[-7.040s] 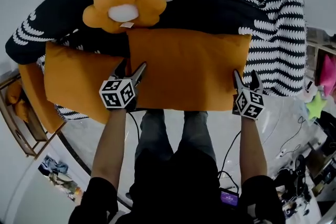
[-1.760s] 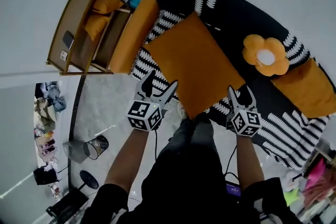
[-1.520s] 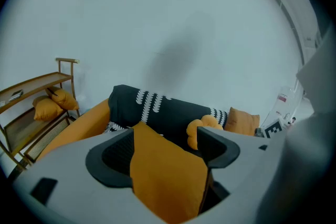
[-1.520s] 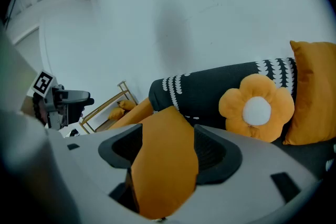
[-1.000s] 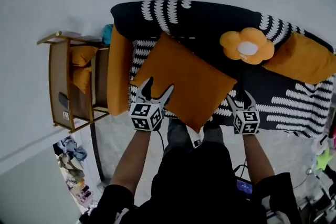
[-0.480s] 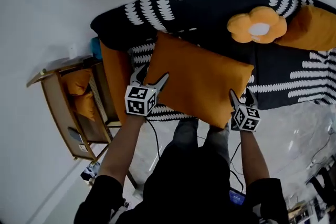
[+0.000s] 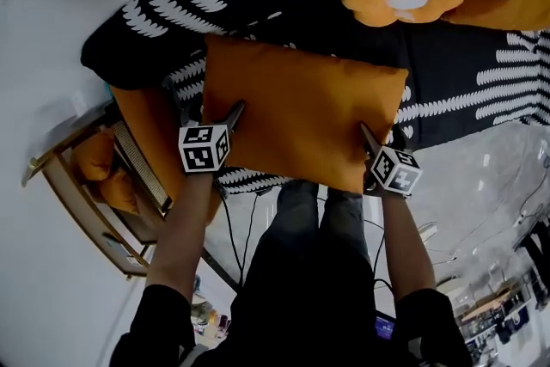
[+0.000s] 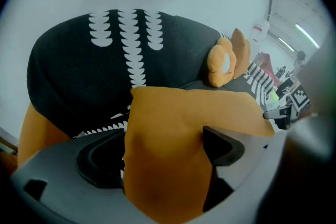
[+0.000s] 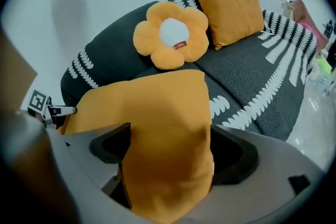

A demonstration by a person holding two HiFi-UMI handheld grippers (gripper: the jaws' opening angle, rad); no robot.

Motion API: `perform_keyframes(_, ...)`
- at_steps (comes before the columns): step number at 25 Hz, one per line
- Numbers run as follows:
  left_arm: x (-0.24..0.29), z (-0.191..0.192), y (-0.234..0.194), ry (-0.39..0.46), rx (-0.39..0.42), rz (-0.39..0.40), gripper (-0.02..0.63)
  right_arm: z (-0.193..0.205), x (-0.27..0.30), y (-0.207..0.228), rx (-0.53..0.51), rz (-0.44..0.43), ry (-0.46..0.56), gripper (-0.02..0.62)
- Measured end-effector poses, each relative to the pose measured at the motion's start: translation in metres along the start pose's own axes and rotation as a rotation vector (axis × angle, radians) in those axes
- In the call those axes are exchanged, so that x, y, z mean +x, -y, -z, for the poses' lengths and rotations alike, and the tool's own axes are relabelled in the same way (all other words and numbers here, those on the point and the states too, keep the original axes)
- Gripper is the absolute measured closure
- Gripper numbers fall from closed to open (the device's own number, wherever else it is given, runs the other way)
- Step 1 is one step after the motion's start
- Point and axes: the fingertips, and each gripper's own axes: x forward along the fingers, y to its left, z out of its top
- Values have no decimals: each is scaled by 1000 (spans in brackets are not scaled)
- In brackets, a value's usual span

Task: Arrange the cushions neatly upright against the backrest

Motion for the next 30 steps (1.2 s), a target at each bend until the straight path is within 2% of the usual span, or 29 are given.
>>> perform_keyframes(4,19,12,-12,-37,-24,14,87,9,13,5,38,-8,-3,111)
perform_keyframes(8,40,19,-15,-74,-103,58,48,5,27,8,9,-38,-2,89)
perform_keyframes(12,46,21,-13,-69,-115,88,48,-1,34,5,-114,-45,-9,87)
perform_keyframes(18,50,22,-7,-54,-112,86,56,-1,39,0,-66,-113,-55,91)
perform_keyframes(19,49,22,-4,-54,-113,99,89,-2,38,-5,-68,-134,-58,117)
perform_keyframes(21,44,21,4,-42,-102,122,186,-3,31,-15,-89,-166,-47,221)
perform_keyframes(25,12,20,18,54,-90,107,350,-2,-1,-37,-137,-177,6,380)
perform_keyframes(27,-10,20,19,104,-110,89,380,-4,-18,-48,-158,-192,28,411)
perform_keyframes(30,-40,20,22,189,-151,50,387,-22,-33,-59,-236,-227,79,414)
